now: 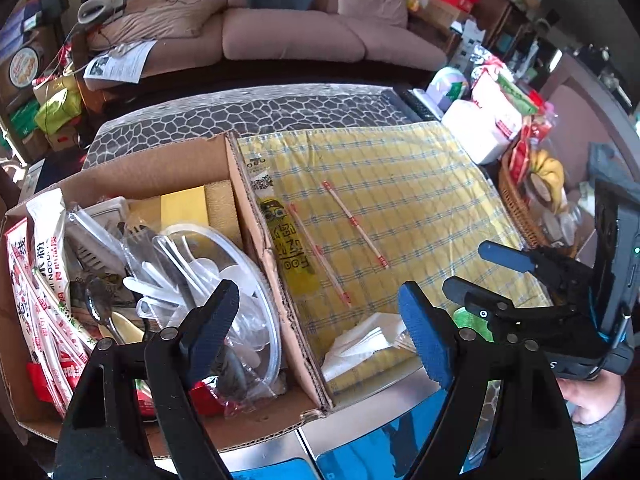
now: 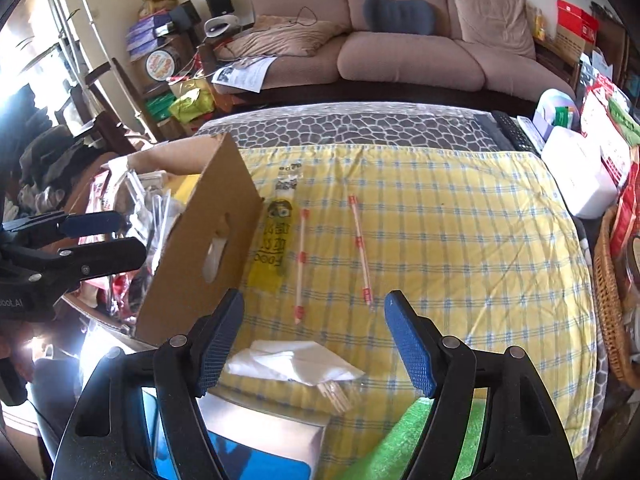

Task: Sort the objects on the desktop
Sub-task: 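Move both grippers back to the tablecloth, right gripper toward a pink-striped straw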

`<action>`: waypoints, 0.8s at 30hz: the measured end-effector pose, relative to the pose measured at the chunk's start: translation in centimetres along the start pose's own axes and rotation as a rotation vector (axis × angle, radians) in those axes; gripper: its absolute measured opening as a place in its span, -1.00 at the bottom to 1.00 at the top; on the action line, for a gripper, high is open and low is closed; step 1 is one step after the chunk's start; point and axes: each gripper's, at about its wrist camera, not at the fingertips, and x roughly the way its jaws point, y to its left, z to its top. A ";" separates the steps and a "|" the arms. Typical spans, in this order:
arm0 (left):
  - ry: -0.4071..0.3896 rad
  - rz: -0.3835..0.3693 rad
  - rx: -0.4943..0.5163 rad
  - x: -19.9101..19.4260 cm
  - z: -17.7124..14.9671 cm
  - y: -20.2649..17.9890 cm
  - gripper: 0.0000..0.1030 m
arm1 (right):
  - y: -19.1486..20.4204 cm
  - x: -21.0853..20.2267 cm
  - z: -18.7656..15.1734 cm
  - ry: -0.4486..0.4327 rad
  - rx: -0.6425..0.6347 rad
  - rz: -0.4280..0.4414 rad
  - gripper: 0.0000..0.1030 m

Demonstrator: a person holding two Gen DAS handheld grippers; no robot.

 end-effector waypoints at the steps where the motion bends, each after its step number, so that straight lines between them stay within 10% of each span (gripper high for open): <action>1: 0.005 -0.001 0.003 0.4 0.4 -0.5 0.56 | -0.6 0.2 -0.1 0.001 0.003 -0.003 0.46; 24: 0.013 -0.051 -0.067 4.4 4.5 0.6 0.56 | 1.2 15.6 -0.4 0.150 -0.083 0.147 -0.32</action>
